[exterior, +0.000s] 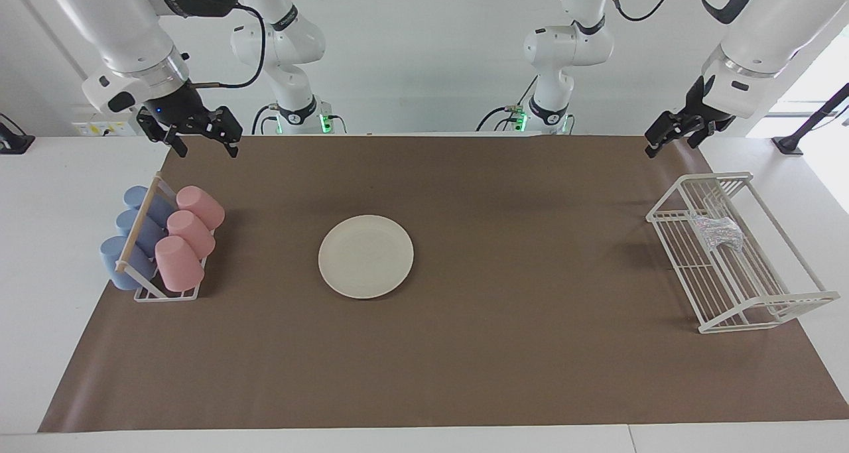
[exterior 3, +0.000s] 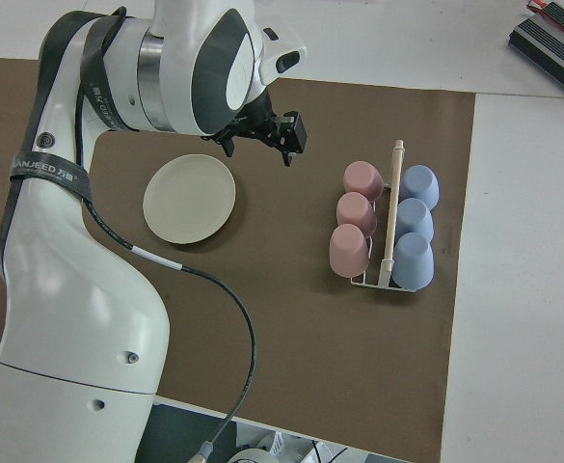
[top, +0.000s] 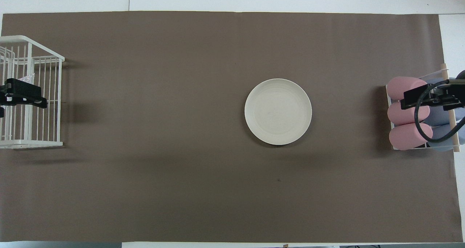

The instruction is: Wipe plate with sponge

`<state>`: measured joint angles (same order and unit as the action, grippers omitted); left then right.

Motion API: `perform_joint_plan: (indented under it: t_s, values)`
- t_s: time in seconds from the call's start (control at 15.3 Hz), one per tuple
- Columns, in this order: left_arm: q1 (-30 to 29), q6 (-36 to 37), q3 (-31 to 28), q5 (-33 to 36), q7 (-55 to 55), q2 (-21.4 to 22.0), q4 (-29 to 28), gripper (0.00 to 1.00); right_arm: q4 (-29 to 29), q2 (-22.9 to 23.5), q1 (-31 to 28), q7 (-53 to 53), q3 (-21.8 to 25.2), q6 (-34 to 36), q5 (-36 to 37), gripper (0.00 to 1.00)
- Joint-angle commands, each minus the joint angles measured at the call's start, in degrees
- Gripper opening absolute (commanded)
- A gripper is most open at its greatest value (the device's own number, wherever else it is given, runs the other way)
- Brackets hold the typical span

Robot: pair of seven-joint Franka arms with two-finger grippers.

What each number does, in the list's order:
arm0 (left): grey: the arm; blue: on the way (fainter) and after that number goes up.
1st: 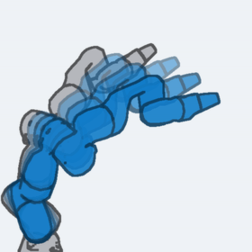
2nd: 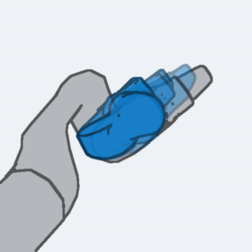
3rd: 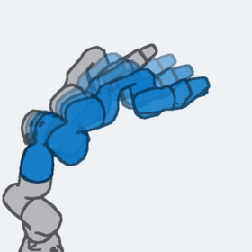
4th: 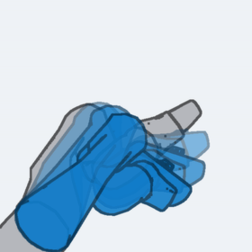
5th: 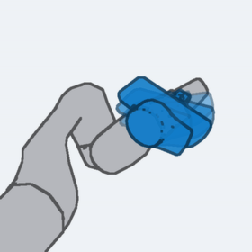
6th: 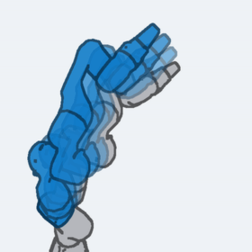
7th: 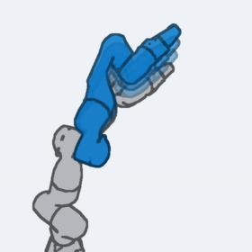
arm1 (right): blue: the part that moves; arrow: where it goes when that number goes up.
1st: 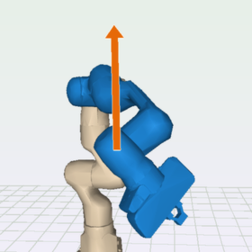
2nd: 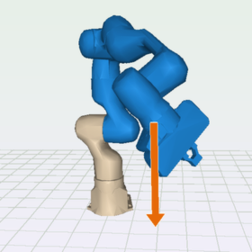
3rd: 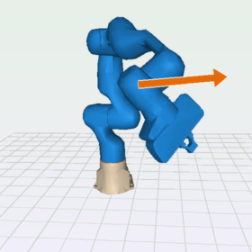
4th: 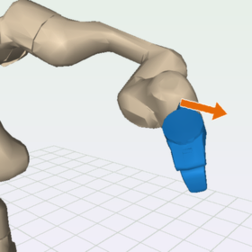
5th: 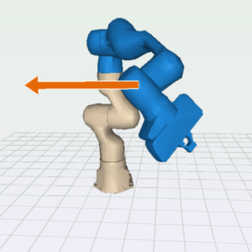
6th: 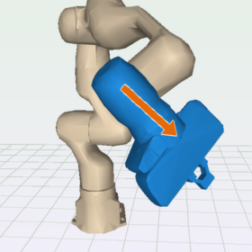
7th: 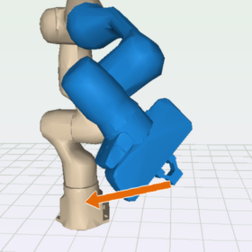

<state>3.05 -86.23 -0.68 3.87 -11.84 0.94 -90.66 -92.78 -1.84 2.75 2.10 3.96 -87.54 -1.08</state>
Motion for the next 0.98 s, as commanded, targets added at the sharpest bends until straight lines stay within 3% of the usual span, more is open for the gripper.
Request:
perform_joint_plan:
  t_s: [0.0, 0.13, 0.39, 0.78, 0.91]
  values:
    - [2.7, -2.8, 0.5, 7.9, -2.7, 0.0, -2.9, 1.0, 0.4, -0.4, 0.0, 3.1, -0.3, 0.8, -0.2, 1.0]
    - [3.6, -3.1, 0.8, 14.5, -3.4, -2.6, -3.0, 1.0, 0.4, -0.4, 0.5, 5.1, -0.3, 0.9, -0.2, 1.0]
    - [7.4, -3.6, 0.8, 30.3, -3.8, -12.0, -2.5, 1.0, 0.0, -0.8, 0.5, 13.0, -0.3, 2.4, -0.3, 1.0]
    - [7.8, -4.8, 0.8, 45.2, -3.5, -22.5, -0.5, 1.0, -0.1, -1.0, 0.5, 28.8, -0.6, 3.8, -4.4, 1.0]
    - [8.1, -5.0, 0.8, 49.2, -3.5, -24.1, -0.4, 1.0, -0.1, -1.0, 0.6, 32.7, -0.7, 3.8, -5.2, 1.0]
